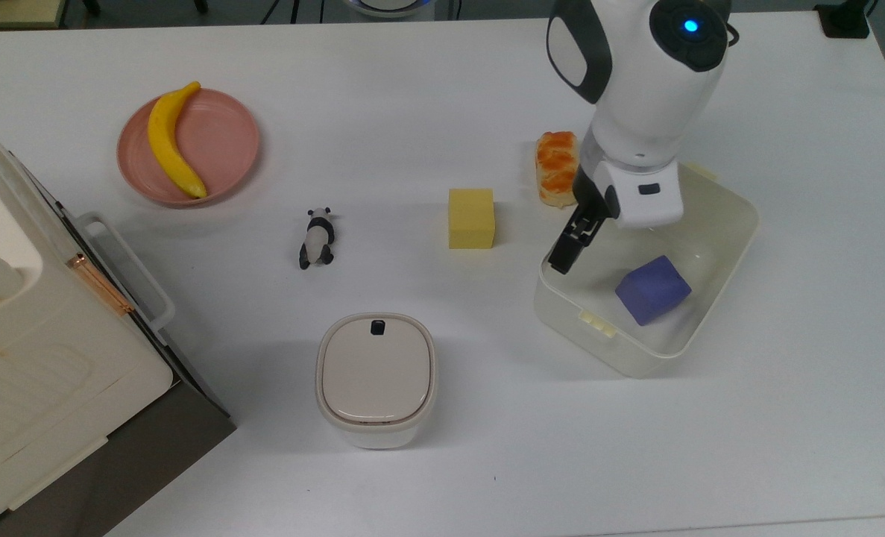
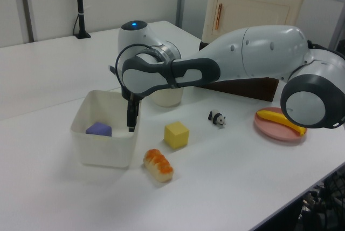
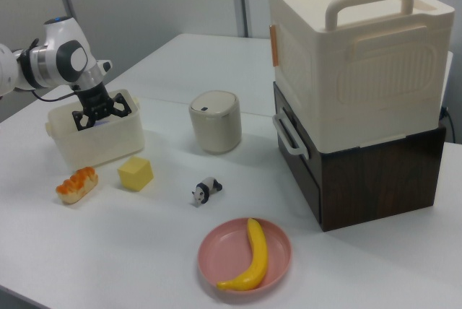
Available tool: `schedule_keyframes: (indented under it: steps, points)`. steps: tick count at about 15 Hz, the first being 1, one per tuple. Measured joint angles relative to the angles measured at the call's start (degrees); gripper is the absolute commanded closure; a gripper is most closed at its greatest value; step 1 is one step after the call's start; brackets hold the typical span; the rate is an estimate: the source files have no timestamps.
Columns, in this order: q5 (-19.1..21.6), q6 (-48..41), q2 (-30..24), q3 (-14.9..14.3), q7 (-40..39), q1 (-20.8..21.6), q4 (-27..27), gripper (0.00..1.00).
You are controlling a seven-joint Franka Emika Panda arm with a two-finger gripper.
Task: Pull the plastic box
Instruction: 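Drag the box across the table toward the yellow cube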
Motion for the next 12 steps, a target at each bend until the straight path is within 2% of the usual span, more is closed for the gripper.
schedule_keyframes:
  steps: [5,12]
  points:
    - [0.0,-1.3,-0.3,-2.4,-6.1,0.0,0.0,0.0]
    - [0.0,-3.5,-0.7,-4.9,-9.9,0.0,0.0,0.0]
